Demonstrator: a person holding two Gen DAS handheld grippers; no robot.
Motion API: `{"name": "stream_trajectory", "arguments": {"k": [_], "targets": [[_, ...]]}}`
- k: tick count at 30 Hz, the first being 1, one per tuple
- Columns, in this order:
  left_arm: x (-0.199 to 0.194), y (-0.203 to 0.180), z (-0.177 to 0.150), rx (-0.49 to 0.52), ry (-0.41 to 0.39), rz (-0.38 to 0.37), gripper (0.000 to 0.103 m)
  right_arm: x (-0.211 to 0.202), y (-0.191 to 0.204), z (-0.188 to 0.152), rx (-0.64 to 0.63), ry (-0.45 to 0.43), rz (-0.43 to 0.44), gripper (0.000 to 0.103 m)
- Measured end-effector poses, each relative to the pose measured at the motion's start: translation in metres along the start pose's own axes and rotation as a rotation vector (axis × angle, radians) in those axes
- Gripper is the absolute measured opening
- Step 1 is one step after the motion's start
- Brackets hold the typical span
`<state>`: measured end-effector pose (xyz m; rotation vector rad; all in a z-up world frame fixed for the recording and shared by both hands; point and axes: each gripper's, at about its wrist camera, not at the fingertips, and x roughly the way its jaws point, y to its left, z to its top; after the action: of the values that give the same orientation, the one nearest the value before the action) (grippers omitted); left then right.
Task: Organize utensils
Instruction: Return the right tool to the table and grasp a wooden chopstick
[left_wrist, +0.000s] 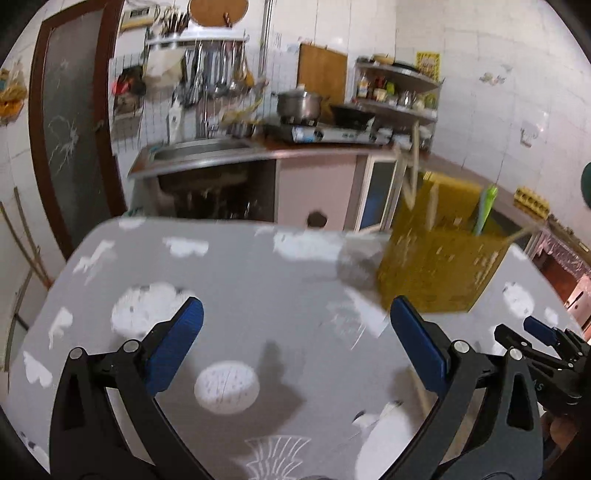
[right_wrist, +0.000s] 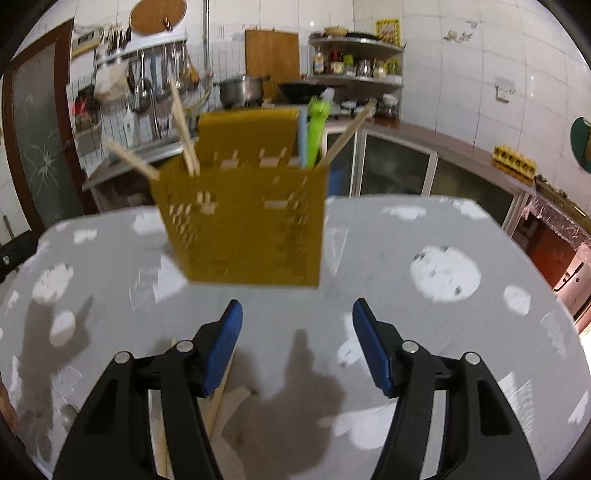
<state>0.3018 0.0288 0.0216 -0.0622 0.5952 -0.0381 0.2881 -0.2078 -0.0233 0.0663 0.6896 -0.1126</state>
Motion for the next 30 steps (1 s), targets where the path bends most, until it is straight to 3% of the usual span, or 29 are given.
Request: {"name": "stream_trajectory", "arguments": {"k": [7, 11, 14, 17, 18, 23, 30], "targets": [[0.021, 0.005, -0.024, -0.005, 0.065, 0.027, 0.098, 0.029, 0.027, -0.014, -0.019, 0.114, 0.002, 0.058], [0.023, 0.002, -0.028, -0.003, 0.077, 0.025, 0.098, 0.046, 0.031, -0.019, 0.009, 0.189, 0.02, 0.04], [0.025, -0.004, -0.029, 0.012, 0.088, 0.03, 0.098, 0.05, 0.034, -0.019, 0.014, 0.193, 0.01, 0.035], [0.026, -0.011, -0.029, 0.023, 0.106, 0.031, 0.098, 0.053, 0.036, -0.015, 0.018, 0.196, 0.041, 0.012], [0.027, -0.013, -0.029, 0.024, 0.112, 0.027, 0.098, 0.053, 0.035, -0.014, 0.021, 0.199, 0.05, 0.01], [0.028, -0.024, -0.029, 0.019, 0.138, 0.015, 0.098, 0.053, 0.021, -0.011, 0.041, 0.197, 0.091, 0.009], [0.033, -0.058, -0.037, 0.029, 0.176, -0.019, 0.098, 0.052, -0.014, -0.01, 0.036, 0.197, 0.057, 0.008]]}}
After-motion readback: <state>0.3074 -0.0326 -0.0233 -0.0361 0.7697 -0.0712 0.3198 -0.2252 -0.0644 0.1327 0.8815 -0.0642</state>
